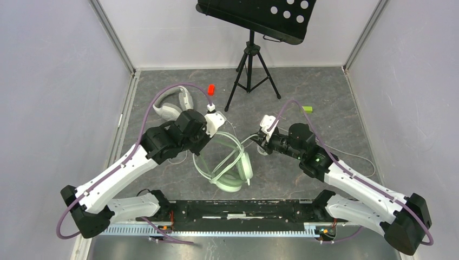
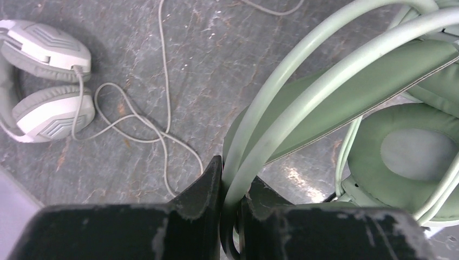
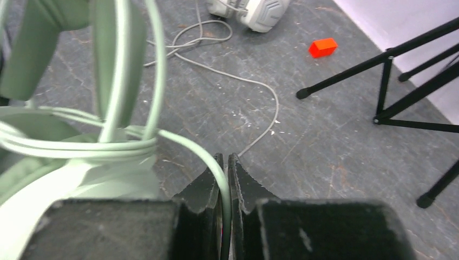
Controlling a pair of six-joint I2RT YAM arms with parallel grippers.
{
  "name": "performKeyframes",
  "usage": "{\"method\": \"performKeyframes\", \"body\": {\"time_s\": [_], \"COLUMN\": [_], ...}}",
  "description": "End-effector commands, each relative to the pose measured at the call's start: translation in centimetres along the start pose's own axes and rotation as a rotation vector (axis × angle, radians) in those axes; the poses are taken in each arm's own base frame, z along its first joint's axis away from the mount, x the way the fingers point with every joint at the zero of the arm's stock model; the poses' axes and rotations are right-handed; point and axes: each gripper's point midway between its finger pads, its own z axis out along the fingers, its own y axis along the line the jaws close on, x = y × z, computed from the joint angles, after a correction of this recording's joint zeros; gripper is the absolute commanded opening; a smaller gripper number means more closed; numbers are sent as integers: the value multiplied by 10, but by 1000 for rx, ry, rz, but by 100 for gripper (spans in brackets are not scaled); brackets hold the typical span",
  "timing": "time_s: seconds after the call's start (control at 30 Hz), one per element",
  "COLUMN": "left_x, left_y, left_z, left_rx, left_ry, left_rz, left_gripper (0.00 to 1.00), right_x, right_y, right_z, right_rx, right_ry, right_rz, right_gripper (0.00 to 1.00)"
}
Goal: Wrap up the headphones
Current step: Wrap the headphones cable around the headphones.
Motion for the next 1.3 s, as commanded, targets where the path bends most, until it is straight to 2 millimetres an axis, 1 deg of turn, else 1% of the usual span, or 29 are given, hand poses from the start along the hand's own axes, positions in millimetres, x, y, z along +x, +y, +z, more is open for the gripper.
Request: {"method": "performKeyframes", "body": {"time_s": [0.0,0.13,0.27,0.4,0.53,0.7,0.87,1.27], "left_x": [-9,-7,-8,-13,-18,-25,-32,-35], "left_y": [22,32,37,41,45,53,56,57], "left_z": [-3,-1,1,1,0,-3,-4,-4], "left_rx": [-118,-177,-218,-241,-271,-331,-362,-391], "left_ry": [-1,31,42,40,35,19,-4,-24], "left_rz": [35,37,30,9,-16,-81,-166,-262], "left_gripper": [3,3,3,3,3,3,2,2], "right_x": [-24,-28,-37,-45,-53,-62,-59,-61], "right_y": [17,31,46,65,75,90,91,95], "right_z": [-3,-4,-4,-5,-8,-13,-12,-12], "right_rx": [-110,-186,-267,-373,-431,-522,-521,-545], "right_ry": [-31,-31,-58,-98,-142,-197,-203,-238], "right_rz": [64,123,207,285,349,428,448,486], "right_gripper": [11,11,11,10,10,13,15,16]}}
